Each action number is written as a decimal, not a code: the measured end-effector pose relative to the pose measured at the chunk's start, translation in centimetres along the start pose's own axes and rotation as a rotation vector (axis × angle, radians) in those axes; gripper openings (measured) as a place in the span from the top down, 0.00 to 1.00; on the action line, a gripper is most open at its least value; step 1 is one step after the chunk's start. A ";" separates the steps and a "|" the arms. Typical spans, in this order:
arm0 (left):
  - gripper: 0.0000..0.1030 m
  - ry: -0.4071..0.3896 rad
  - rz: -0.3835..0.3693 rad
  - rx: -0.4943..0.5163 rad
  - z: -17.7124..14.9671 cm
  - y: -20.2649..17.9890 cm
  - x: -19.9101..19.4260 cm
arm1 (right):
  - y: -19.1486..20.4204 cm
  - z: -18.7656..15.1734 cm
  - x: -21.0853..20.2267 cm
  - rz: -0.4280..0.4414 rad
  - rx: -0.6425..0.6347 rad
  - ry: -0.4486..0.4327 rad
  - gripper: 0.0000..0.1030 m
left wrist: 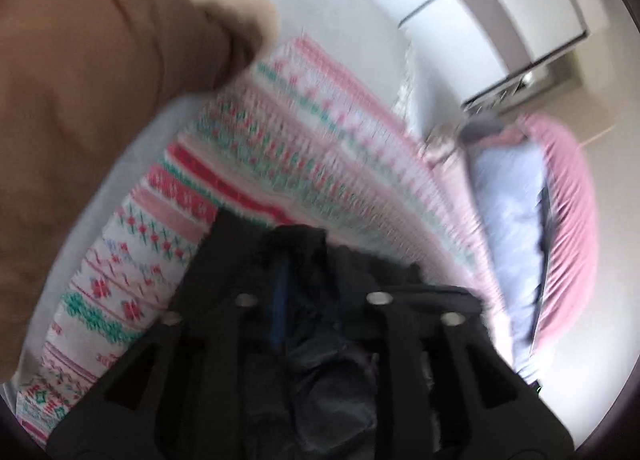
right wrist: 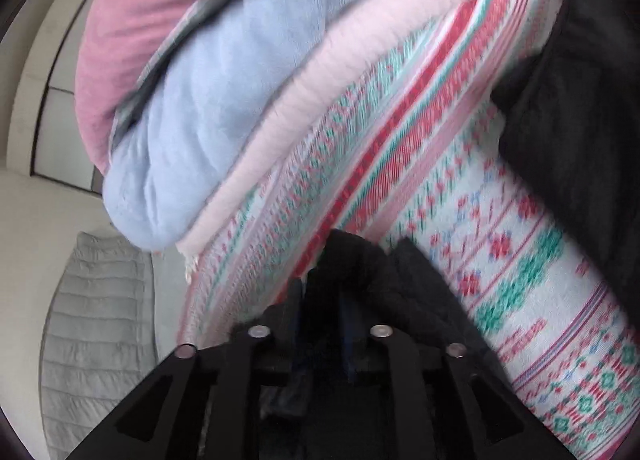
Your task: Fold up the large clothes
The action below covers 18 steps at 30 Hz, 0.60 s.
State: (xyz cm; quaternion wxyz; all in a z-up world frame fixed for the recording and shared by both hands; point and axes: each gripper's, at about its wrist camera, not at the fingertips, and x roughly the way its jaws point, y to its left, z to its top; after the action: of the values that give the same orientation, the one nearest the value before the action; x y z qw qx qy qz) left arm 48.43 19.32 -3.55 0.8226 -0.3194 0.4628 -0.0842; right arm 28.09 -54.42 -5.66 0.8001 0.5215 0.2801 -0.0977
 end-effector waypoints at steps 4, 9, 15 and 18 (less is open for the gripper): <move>0.44 -0.054 0.009 0.018 -0.2 0.1 -1.1 | 0.8 -0.1 -2.3 -0.090 -0.084 -0.099 0.69; 0.43 0.013 0.022 0.063 -0.8 -0.3 -0.6 | 5.1 -2.8 -2.4 -0.217 -0.484 -0.016 0.58; 0.43 0.055 0.168 0.120 -1.1 1.3 0.3 | 2.5 -2.0 -1.5 -0.341 -0.565 0.019 0.47; 0.43 0.115 0.134 0.100 -1.3 2.2 2.1 | 2.2 -1.7 -0.4 -0.299 -0.591 0.055 0.47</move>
State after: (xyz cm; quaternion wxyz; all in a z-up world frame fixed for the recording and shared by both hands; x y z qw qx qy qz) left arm 48.23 19.54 -6.78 0.8134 -0.2412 0.5247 -0.0702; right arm 28.21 -51.99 -4.21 0.8857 0.2225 0.3911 -0.1144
